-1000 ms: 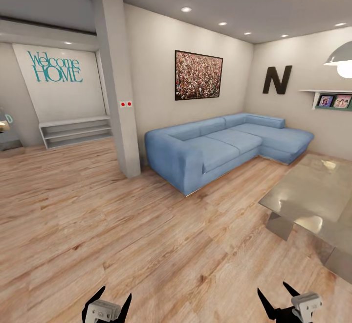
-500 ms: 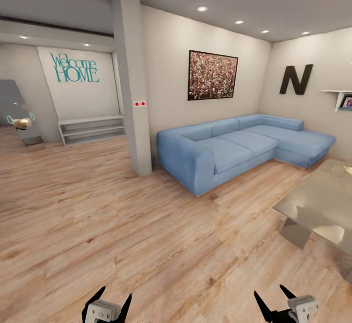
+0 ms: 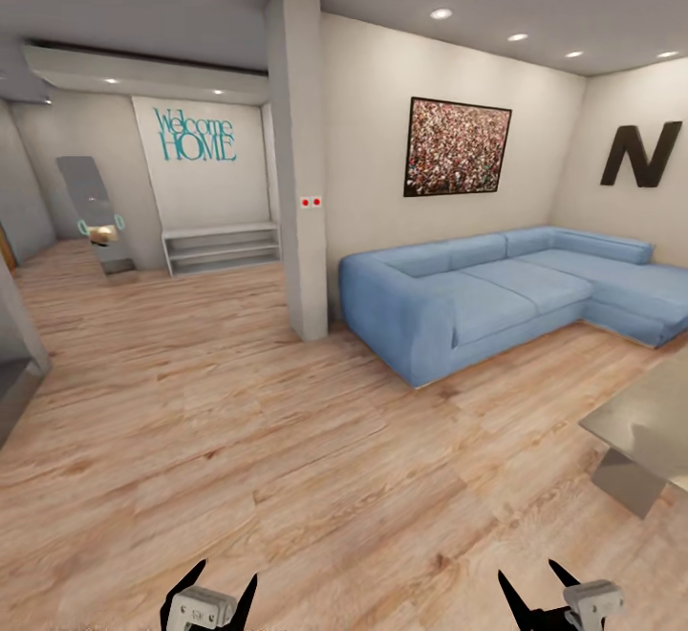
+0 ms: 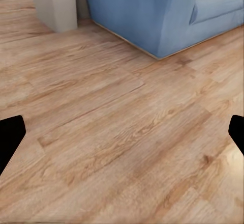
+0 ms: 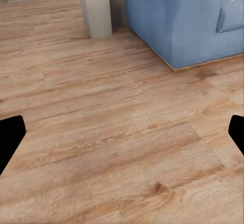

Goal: Put the three can of soda from the living room inside the tash can in the kitchen.

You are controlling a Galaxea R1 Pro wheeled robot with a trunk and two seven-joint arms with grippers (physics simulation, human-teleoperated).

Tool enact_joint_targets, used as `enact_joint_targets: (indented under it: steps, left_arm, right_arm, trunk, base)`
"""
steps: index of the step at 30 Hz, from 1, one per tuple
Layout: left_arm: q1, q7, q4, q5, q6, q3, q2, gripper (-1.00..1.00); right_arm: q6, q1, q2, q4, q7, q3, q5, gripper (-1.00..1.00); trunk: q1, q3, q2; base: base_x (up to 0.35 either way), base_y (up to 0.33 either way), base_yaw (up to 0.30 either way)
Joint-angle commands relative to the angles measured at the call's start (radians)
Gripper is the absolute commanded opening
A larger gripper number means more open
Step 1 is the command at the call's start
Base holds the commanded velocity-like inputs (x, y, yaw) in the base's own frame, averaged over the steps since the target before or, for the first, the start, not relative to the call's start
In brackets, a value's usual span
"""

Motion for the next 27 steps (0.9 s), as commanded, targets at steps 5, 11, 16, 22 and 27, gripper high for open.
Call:
enact_joint_targets:
  steps: [5, 11, 16, 22, 27]
  left_arm:
    - [0.000, 0.000, 0.001, 0.000, 0.000, 0.000, 0.000, 1.00]
    - [0.000, 0.000, 0.001, 0.000, 0.000, 0.000, 0.000, 1.00]
    - [0.000, 0.000, 0.001, 0.000, 0.000, 0.000, 0.000, 1.00]
    - [0.000, 0.000, 0.001, -0.001, 0.000, -0.001, 0.000, 1.00]
    - [0.000, 0.000, 0.001, -0.001, 0.000, -0.001, 0.000, 1.00]
  right_arm:
    - [0.000, 0.000, 0.000, 0.001, -0.005, 0.001, -0.001, 1.00]
    - [0.000, 0.000, 0.000, 0.002, -0.006, 0.001, -0.001, 1.00]
    - [-0.001, -0.001, 0.000, 0.002, -0.007, 0.001, -0.001, 1.00]
    - [-0.002, -0.001, 0.000, 0.002, -0.009, 0.001, -0.001, 1.00]
    - [-0.001, -0.002, 0.000, 0.002, -0.011, 0.001, -0.005, 1.00]
  trunk:
    - [0.000, 0.000, 0.000]
    - [0.000, 0.000, 0.000]
    - [0.000, 0.000, 0.000]
    - [0.000, 0.000, 0.000]
    - [0.000, 0.000, 0.000]
  base:
    - [0.000, 0.000, 0.191]
    - [0.000, 0.000, 0.084]
    - [0.000, 0.000, 0.014]
    - [0.000, 0.000, 0.003]
    - [0.000, 0.000, -0.019]
